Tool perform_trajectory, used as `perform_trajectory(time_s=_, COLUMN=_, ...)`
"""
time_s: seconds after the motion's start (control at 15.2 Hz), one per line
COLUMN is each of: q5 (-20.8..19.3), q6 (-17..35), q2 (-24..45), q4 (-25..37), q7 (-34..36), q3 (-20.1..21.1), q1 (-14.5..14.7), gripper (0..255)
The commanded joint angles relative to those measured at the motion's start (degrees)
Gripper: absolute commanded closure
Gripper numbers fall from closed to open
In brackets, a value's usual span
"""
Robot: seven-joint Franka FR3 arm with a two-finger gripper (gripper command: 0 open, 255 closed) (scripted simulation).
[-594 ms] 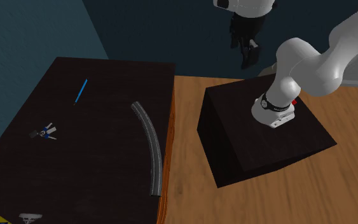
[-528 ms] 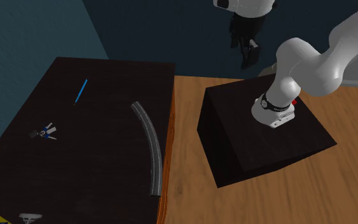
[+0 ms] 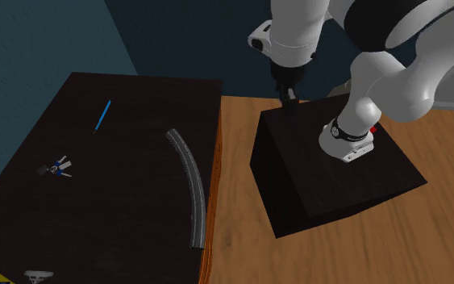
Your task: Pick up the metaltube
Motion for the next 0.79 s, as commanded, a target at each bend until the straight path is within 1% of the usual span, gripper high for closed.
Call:
perform_trajectory(time_s=0.0, q5=1.1, q6=3.8, q2=3.8, q4=0.5, q7=3.5, q3=1.2, q1=-0.1, gripper=0)
perform_trajectory(time_s=0.33, q5=2.6, q6=12.5, q2=13.4, q4=2.4, q7=11.3, q3=3.4, q1=-0.7, gripper=0)
perform_trajectory(time_s=0.73, q5=2.8, q6=21.4, q2=26.1, q4=7.5, q7=20.3, q3=5.2, q1=-1.3, gripper=0)
